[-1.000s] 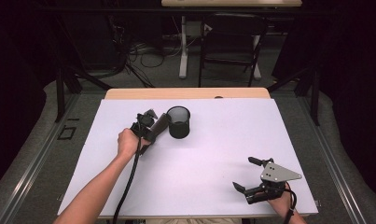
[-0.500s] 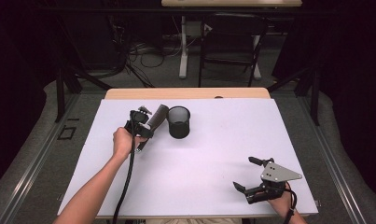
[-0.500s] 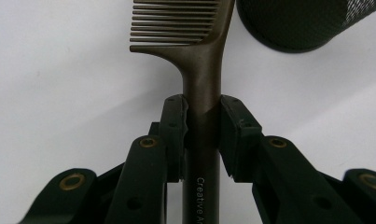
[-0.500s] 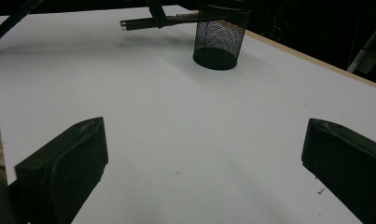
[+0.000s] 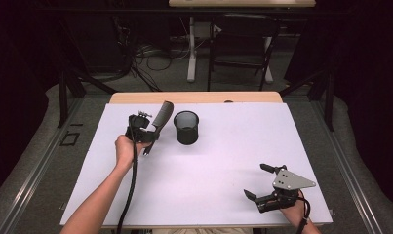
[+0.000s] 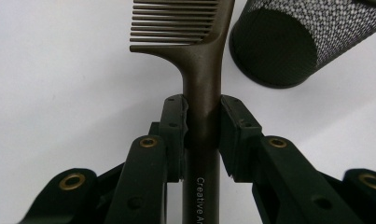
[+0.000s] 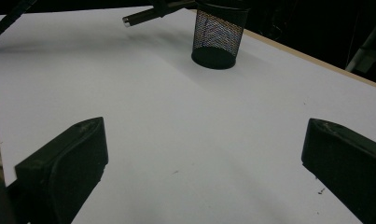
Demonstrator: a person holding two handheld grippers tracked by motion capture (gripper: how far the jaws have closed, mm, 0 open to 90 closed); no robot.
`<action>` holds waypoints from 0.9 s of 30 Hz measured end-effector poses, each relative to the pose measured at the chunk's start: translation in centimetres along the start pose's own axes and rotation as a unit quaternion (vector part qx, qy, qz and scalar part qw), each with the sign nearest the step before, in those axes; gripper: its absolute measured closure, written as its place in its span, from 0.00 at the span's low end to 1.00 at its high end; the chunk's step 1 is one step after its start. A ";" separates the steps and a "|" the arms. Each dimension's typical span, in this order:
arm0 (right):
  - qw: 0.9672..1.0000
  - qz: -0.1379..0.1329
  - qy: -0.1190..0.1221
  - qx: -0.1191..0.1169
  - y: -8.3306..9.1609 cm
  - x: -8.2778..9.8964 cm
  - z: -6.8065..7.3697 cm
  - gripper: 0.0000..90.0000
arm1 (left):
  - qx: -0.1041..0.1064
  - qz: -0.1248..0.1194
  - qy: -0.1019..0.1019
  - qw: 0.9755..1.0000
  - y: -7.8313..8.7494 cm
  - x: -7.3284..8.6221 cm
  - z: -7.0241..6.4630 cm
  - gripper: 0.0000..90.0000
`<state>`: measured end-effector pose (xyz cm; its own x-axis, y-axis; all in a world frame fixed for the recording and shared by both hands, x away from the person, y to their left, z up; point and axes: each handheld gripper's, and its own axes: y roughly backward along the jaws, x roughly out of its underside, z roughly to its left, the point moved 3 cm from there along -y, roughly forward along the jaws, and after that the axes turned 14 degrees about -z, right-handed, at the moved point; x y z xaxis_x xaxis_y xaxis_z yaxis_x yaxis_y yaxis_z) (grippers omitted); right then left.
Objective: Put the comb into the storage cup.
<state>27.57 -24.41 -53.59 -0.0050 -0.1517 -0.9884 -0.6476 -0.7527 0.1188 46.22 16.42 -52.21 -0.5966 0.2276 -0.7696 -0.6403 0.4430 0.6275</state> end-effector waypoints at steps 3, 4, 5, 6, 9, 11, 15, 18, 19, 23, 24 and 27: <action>1.000 0.001 -0.001 0.000 0.0 0.0 0.0 0.00 | 0.000 -0.017 -0.004 1.000 0.3 0.0 -0.2 0.80; 1.000 0.001 -0.001 0.000 0.0 0.0 0.0 0.00 | 0.000 -0.022 -0.007 1.000 0.5 0.0 -0.3 0.80; 1.000 0.001 -0.002 0.000 0.0 0.0 0.0 0.00 | 0.002 -0.029 -0.010 1.000 0.6 0.0 -0.3 0.80; 1.000 0.000 -0.001 0.000 0.0 0.0 -0.1 0.00 | 0.005 -0.036 -0.010 0.999 0.7 0.0 -0.4 0.80; 1.000 0.000 -0.001 0.001 0.0 0.0 -0.1 0.00 | 0.011 -0.055 -0.017 0.998 1.0 0.0 -0.6 0.80; 1.000 0.000 -0.002 0.001 0.0 0.0 -0.1 0.00 | 0.012 -0.064 -0.023 0.998 1.1 0.0 -0.8 0.80; 1.000 0.002 -0.002 0.002 -0.1 0.1 -0.1 0.00 | 0.017 -0.089 -0.018 0.996 1.3 0.2 -0.9 0.80; 1.000 0.002 -0.004 0.003 -0.1 0.1 -0.2 0.00 | 0.018 -0.107 -0.020 0.994 1.5 0.3 -0.9 0.80; 1.000 0.002 -0.004 0.004 0.0 0.1 -0.2 0.00 | 0.020 -0.118 -0.014 0.993 1.5 0.4 -0.9 0.80; 1.000 0.001 -0.001 0.003 0.0 0.1 -0.2 0.00 | 0.021 -0.137 -0.016 0.990 1.7 0.6 -1.0 0.80; 1.000 0.001 -0.001 0.003 0.0 0.1 -0.2 0.00 | 0.023 -0.143 -0.016 0.989 1.7 0.6 -1.0 0.80; 1.000 0.004 -0.004 0.003 -0.1 0.2 -0.2 0.00 | 0.015 -0.161 -0.010 0.987 1.9 0.8 -0.9 0.80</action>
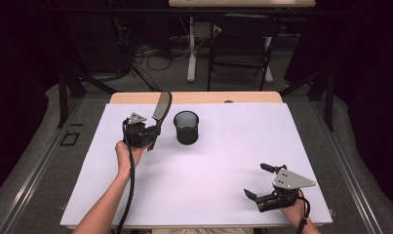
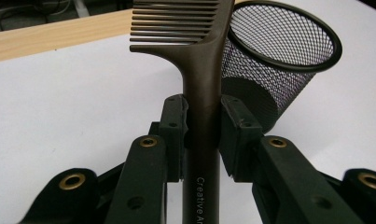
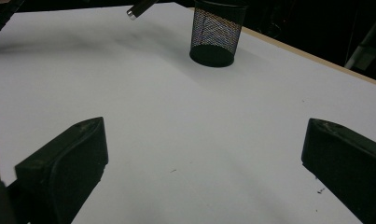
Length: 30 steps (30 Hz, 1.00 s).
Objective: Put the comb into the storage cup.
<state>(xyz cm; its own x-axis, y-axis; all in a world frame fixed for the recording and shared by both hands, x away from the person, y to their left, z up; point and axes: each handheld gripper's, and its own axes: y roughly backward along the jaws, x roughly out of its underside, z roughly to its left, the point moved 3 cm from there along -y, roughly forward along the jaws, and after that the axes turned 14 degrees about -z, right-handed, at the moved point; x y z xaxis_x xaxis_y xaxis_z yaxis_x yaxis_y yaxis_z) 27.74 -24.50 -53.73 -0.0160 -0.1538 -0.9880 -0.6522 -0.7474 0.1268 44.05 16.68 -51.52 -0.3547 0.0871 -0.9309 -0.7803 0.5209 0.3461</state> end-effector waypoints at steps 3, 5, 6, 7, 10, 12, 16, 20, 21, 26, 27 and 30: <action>1.000 0.000 -0.002 0.001 0.0 0.0 0.0 0.00 | 0.000 -0.010 0.009 1.000 0.1 0.1 0.0 0.80; 1.000 -0.003 -0.001 0.002 0.0 0.0 -0.1 0.00 | -0.001 -0.021 0.006 1.000 0.2 0.2 0.0 0.80; 1.000 -0.003 -0.001 0.002 0.0 0.0 -0.1 0.00 | -0.001 -0.021 0.006 1.000 0.2 0.2 0.0 0.80; 1.000 -0.003 0.000 0.002 0.0 0.0 -0.1 0.00 | 0.000 -0.025 0.007 1.000 0.2 0.2 0.0 0.80; 1.000 0.000 0.000 0.000 0.0 0.0 0.0 0.00 | 0.002 -0.034 0.010 0.999 0.2 0.4 0.1 0.80; 1.000 -0.001 0.001 0.000 0.0 0.0 0.0 0.00 | -0.002 -0.039 0.015 0.999 0.2 0.5 0.2 0.80; 1.000 -0.001 0.000 0.001 0.0 0.0 -0.1 0.00 | -0.008 -0.045 0.021 0.999 0.2 0.7 0.4 0.80; 1.000 0.001 -0.004 0.001 0.0 0.1 -0.1 0.00 | -0.004 -0.056 0.022 0.998 0.3 0.6 0.5 0.80; 1.000 0.001 -0.004 0.001 0.0 0.1 -0.1 0.00 | -0.005 -0.059 0.023 0.998 0.3 0.5 0.4 0.80; 1.000 0.001 0.000 0.001 0.0 0.1 -0.1 0.00 | -0.005 -0.071 0.021 0.997 0.3 0.4 0.4 0.80; 1.000 -0.002 0.000 0.001 0.0 0.1 -0.2 0.00 | -0.006 -0.073 0.021 0.997 0.4 0.4 0.3 0.80; 1.000 -0.002 0.000 0.004 0.0 0.1 -0.2 0.00 | 0.003 -0.088 0.023 0.996 0.4 0.2 0.2 0.80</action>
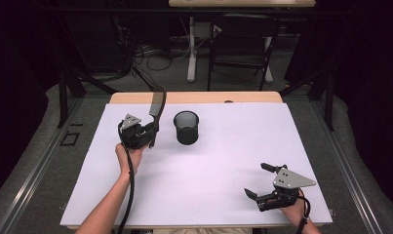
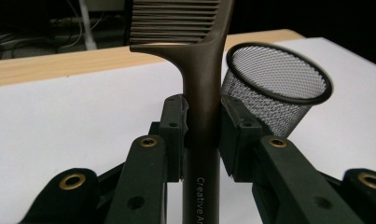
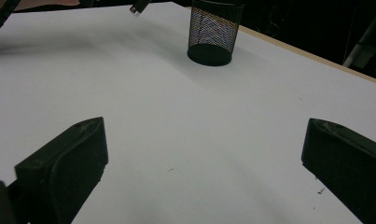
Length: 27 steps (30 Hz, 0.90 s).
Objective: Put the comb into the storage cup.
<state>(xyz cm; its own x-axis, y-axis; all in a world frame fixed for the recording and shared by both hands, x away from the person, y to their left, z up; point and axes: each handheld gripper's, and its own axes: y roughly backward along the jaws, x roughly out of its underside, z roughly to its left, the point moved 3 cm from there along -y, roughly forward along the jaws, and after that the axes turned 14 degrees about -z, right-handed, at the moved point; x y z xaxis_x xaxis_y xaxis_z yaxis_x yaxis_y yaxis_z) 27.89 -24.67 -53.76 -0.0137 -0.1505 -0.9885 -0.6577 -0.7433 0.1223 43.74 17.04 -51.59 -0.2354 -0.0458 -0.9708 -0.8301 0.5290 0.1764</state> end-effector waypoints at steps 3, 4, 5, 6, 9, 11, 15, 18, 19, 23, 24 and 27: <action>1.000 0.000 0.000 -0.002 0.0 0.0 0.1 0.00 | 0.011 -0.016 0.001 1.000 0.0 -0.2 -0.2 0.80; 1.000 0.001 -0.001 -0.002 -0.1 0.0 0.2 0.00 | 0.009 -0.017 -0.004 1.000 -0.1 -0.3 -0.3 0.80; 1.000 0.001 -0.001 -0.002 -0.1 0.0 0.2 0.00 | 0.012 -0.019 -0.004 1.000 -0.1 -0.3 -0.4 0.80; 1.000 0.001 0.000 -0.002 -0.1 0.0 0.2 0.00 | 0.019 -0.023 -0.004 1.000 -0.2 -0.3 -0.5 0.80; 1.000 0.006 -0.002 -0.002 -0.2 0.1 0.2 0.00 | 0.016 -0.027 -0.008 0.999 -0.4 -0.4 -0.6 0.80; 1.000 0.005 -0.002 -0.002 -0.2 0.1 0.1 0.00 | 0.012 -0.028 -0.009 1.000 -0.5 -0.4 -0.6 0.80; 1.000 0.007 -0.001 -0.002 -0.2 0.2 0.1 0.00 | 0.015 -0.033 -0.013 0.999 -0.5 -0.6 -0.5 0.80; 1.000 0.006 -0.001 -0.002 -0.2 0.1 0.1 0.00 | 0.014 -0.037 -0.011 0.999 -0.6 -0.7 -0.5 0.80; 1.000 0.006 -0.001 -0.002 -0.2 0.1 0.1 0.00 | 0.016 -0.041 -0.009 0.999 -0.6 -0.8 -0.5 0.80; 1.000 0.009 -0.002 -0.002 -0.3 0.2 0.2 0.00 | 0.020 -0.044 -0.011 0.999 -0.9 -1.0 -0.4 0.80; 1.000 0.007 -0.002 -0.003 -0.3 0.2 0.1 0.00 | 0.017 -0.042 -0.014 0.999 -1.1 -1.0 -0.5 0.80; 1.000 0.008 -0.005 -0.003 -0.3 0.2 0.1 0.00 | 0.016 -0.042 -0.014 0.999 -1.2 -1.1 -0.5 0.80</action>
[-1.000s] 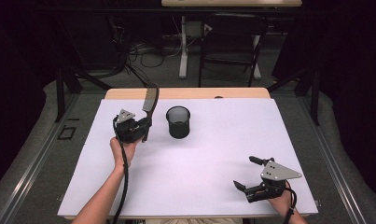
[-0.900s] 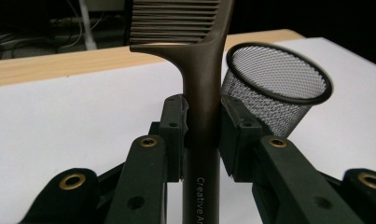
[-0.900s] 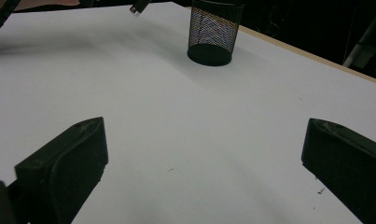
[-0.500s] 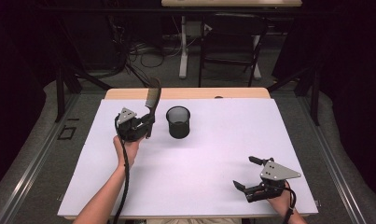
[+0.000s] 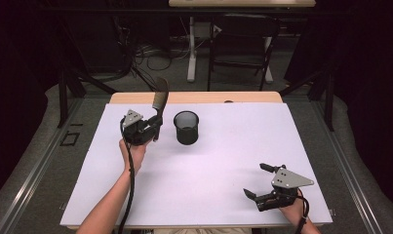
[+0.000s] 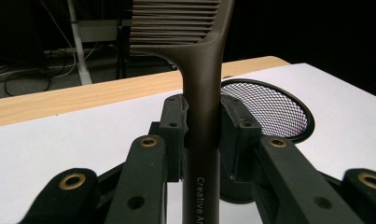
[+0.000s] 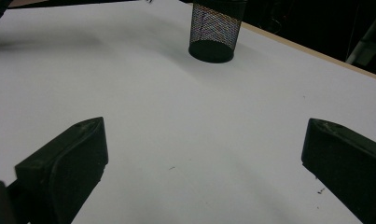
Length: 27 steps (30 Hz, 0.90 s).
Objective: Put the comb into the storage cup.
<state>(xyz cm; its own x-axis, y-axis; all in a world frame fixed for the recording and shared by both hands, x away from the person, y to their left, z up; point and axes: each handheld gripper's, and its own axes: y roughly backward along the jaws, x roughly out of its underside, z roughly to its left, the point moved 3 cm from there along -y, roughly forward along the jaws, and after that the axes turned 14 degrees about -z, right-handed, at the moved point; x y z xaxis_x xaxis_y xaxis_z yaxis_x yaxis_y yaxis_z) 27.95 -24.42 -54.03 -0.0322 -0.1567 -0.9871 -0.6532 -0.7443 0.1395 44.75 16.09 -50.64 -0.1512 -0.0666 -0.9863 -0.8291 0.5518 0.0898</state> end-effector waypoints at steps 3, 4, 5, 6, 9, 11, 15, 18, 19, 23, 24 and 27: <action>1.000 -0.004 0.003 0.000 0.0 -0.1 0.0 0.00 | 0.002 -0.006 0.000 1.000 -0.1 -0.2 0.1 0.80; 1.000 -0.004 0.003 0.000 0.0 -0.1 0.0 0.00 | 0.002 -0.006 0.000 1.000 -0.1 -0.2 0.1 0.80; 1.000 -0.004 0.004 0.000 0.0 -0.1 0.1 0.00 | 0.005 -0.008 0.000 1.000 -0.1 -0.3 0.1 0.80; 1.000 -0.003 0.005 0.000 0.0 -0.1 0.1 0.00 | 0.006 -0.009 0.000 1.000 -0.1 -0.4 0.1 0.80; 1.000 -0.004 0.003 0.001 0.0 -0.1 0.0 0.00 | 0.007 -0.012 0.003 1.000 -0.2 -0.8 0.2 0.80; 1.000 -0.003 0.004 0.001 0.0 -0.1 0.0 0.00 | 0.006 -0.014 0.000 1.000 -0.3 -1.0 0.2 0.80; 1.000 -0.004 0.004 0.001 0.1 -0.1 0.0 0.00 | 0.009 -0.017 -0.004 1.000 -0.4 -1.5 0.1 0.80; 1.000 -0.004 0.004 0.002 0.1 -0.1 0.0 0.00 | 0.008 -0.021 -0.006 1.000 -0.5 -1.8 0.0 0.80; 1.000 -0.003 0.006 0.001 0.0 -0.1 0.1 0.00 | 0.008 -0.024 -0.006 1.000 -0.6 -1.9 0.0 0.80; 1.000 -0.004 0.003 0.002 0.0 -0.1 0.0 0.00 | 0.008 -0.023 -0.011 1.000 -0.8 -2.3 0.0 0.80; 1.000 -0.004 0.003 0.002 0.0 -0.1 0.0 0.00 | 0.008 -0.023 -0.011 1.000 -0.8 -2.3 0.0 0.80; 1.000 -0.004 0.004 0.001 0.1 -0.1 0.0 0.00 | 0.010 -0.024 -0.013 1.000 -1.0 -2.6 -0.2 0.80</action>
<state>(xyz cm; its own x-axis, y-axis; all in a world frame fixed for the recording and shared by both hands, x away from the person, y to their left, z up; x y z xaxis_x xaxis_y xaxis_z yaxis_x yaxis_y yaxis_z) 27.87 -24.47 -53.89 -0.0209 -0.1567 -0.9874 -0.6550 -0.7440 0.1319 45.85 15.58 -48.19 -0.0975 -0.0716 -0.9927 -0.8238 0.5655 0.0402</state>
